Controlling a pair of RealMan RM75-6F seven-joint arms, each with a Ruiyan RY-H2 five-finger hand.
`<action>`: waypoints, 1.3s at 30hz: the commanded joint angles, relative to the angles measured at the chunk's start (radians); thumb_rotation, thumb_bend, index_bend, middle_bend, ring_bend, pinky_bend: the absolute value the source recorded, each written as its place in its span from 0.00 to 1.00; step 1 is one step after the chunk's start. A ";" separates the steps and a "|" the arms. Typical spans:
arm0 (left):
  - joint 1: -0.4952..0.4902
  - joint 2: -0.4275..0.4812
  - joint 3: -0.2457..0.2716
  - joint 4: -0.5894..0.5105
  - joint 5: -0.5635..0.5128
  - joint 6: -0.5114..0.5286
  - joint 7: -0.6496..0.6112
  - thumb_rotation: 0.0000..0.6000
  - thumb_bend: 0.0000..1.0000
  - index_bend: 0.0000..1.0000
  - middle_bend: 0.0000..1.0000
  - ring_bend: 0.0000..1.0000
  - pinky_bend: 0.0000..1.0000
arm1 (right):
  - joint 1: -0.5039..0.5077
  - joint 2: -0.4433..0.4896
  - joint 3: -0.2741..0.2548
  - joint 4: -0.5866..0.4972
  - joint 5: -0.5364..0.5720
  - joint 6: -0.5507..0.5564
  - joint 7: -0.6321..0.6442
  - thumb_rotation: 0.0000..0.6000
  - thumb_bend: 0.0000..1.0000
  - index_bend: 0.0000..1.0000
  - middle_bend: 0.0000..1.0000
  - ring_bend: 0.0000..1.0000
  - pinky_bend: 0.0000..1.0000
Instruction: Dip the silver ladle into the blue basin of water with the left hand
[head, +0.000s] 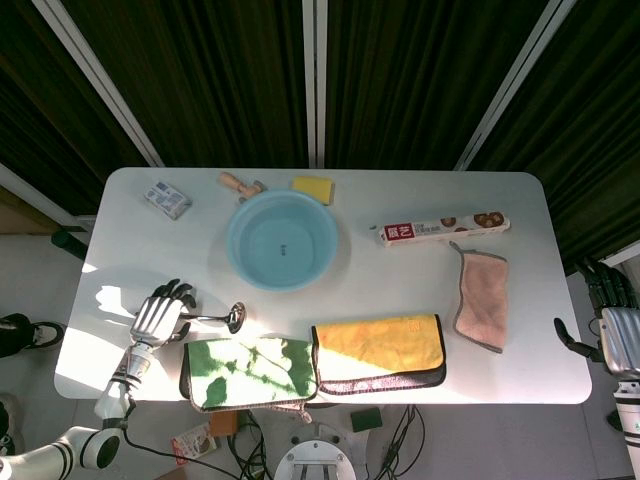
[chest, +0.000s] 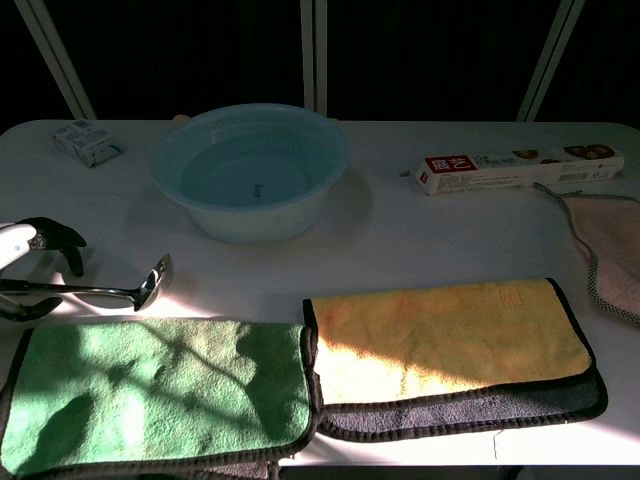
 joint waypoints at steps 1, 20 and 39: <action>-0.001 -0.001 -0.002 0.003 -0.001 0.000 -0.003 1.00 0.32 0.42 0.18 0.07 0.18 | 0.001 0.001 0.002 -0.001 0.003 -0.002 0.000 1.00 0.36 0.08 0.00 0.00 0.00; 0.000 -0.016 -0.009 0.015 -0.011 0.004 -0.001 1.00 0.43 0.60 0.21 0.07 0.18 | 0.002 -0.001 -0.003 0.000 -0.006 -0.005 -0.004 1.00 0.35 0.08 0.00 0.00 0.00; 0.017 0.016 0.002 0.000 0.080 0.121 -0.163 1.00 0.48 0.81 0.46 0.31 0.32 | 0.005 -0.001 -0.004 -0.001 -0.002 -0.014 -0.015 1.00 0.42 0.10 0.00 0.00 0.00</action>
